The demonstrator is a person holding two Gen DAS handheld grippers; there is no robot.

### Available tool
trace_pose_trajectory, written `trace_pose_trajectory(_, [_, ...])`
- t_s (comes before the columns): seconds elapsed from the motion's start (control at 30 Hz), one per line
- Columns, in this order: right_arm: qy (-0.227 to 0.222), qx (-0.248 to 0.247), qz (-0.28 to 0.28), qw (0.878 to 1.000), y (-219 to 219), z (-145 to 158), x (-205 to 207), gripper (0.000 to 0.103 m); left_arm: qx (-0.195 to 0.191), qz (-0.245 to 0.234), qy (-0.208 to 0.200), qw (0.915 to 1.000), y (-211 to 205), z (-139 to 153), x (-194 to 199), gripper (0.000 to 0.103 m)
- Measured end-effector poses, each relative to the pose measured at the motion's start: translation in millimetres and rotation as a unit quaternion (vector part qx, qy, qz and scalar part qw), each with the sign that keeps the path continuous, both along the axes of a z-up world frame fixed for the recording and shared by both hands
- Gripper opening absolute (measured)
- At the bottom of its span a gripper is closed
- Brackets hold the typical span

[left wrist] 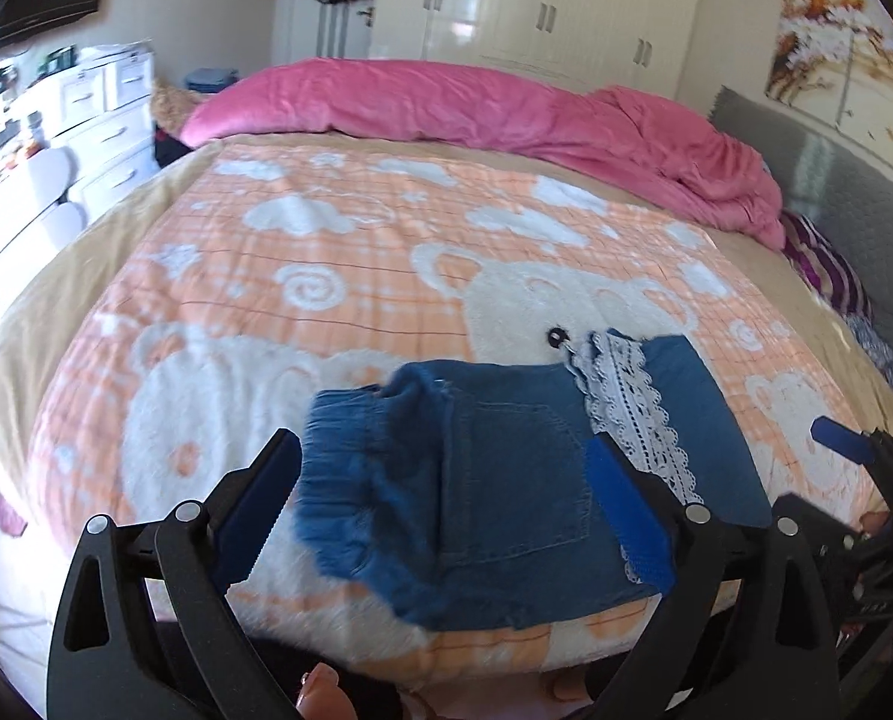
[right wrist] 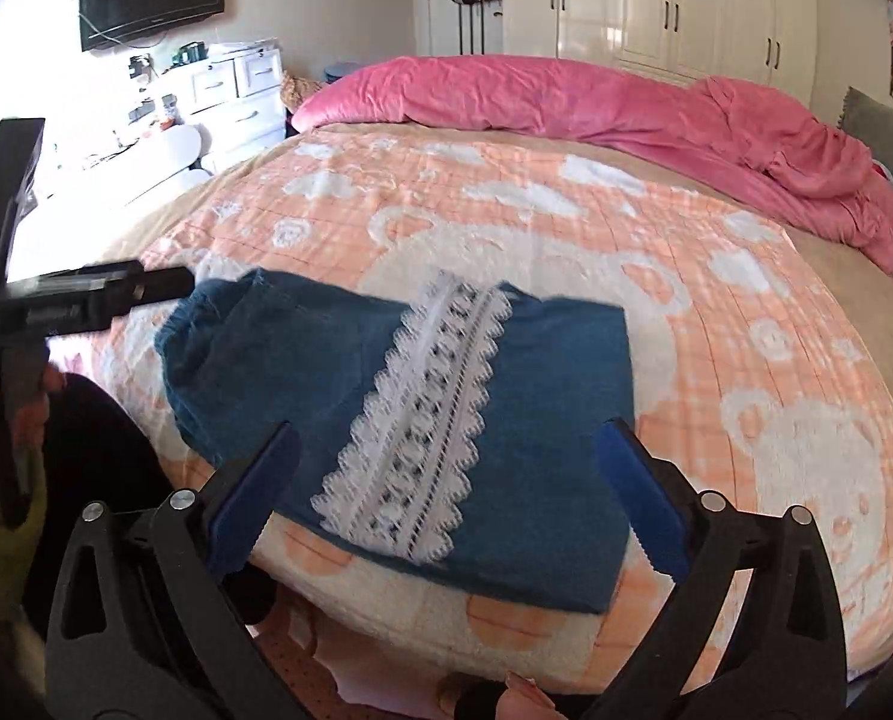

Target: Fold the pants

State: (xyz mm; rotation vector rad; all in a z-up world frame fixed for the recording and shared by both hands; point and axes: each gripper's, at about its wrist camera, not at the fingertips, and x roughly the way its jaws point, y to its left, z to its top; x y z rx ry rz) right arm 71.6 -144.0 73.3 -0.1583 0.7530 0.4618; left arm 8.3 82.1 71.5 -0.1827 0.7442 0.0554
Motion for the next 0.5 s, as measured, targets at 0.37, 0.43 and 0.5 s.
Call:
trace_pose_trajectory(0.37, [0.0,0.0,0.062,0.998,48,24,24,0.093,0.008,0.043,0.033,0.9985,37,-13,-17,0.097])
trace_pose_trajectory(0.43, [0.008,-0.001,0.071,0.997,57,21,32,0.093,0.001,0.041,0.044,0.9982,40,-22,-18,0.097])
trace_pose_trajectory(0.5, [0.016,-0.012,0.08,0.997,69,16,42,0.093,-0.013,0.038,0.056,0.9976,44,-32,-17,0.097])
